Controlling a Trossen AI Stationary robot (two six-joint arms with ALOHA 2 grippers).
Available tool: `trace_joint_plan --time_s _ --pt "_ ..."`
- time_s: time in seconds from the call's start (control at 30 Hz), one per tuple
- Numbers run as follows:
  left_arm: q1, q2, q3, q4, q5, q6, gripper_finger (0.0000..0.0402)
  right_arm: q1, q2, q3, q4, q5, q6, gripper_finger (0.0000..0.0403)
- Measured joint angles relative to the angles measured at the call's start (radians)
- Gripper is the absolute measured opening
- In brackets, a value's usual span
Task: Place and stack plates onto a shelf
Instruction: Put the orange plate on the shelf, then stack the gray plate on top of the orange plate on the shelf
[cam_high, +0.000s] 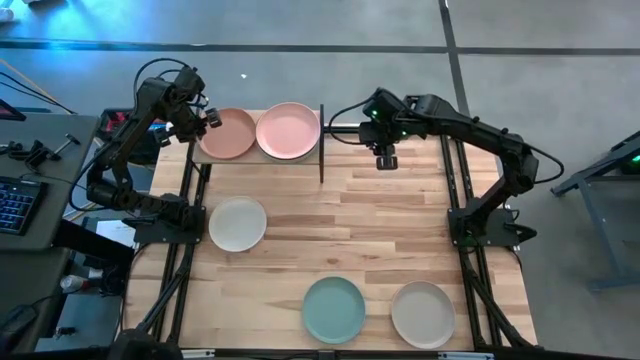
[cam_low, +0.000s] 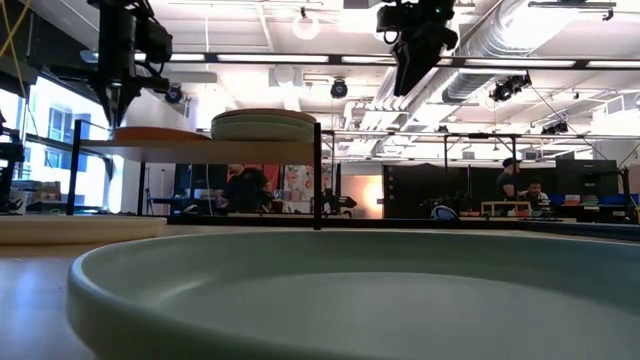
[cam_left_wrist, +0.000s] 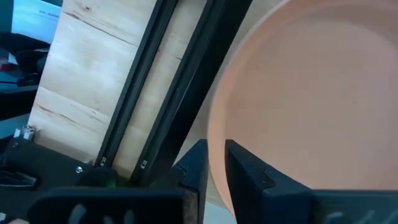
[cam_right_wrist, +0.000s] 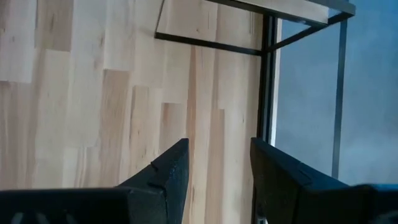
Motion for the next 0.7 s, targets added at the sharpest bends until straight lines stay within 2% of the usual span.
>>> trace_joint_plan --time_s 0.23,0.43,0.6,0.7 --pt "0.001 0.0 0.0 0.001 0.003 -0.011 0.0059 -0.025 0.0 0.0 0.0 -0.004 0.0 0.0147" --pt "-0.008 -0.014 0.0 0.002 0.14 0.056 0.0054 -0.035 0.0 0.0 -0.005 -0.022 0.001 0.0147" --pt "-0.082 -0.064 0.0 0.001 0.177 0.066 0.0051 -0.035 0.0 0.0 -0.022 -0.032 0.046 0.0147" --pt "-0.142 -0.101 0.0 0.001 0.176 0.068 0.0051 -0.026 0.0 0.0 -0.03 -0.093 0.125 0.0147"
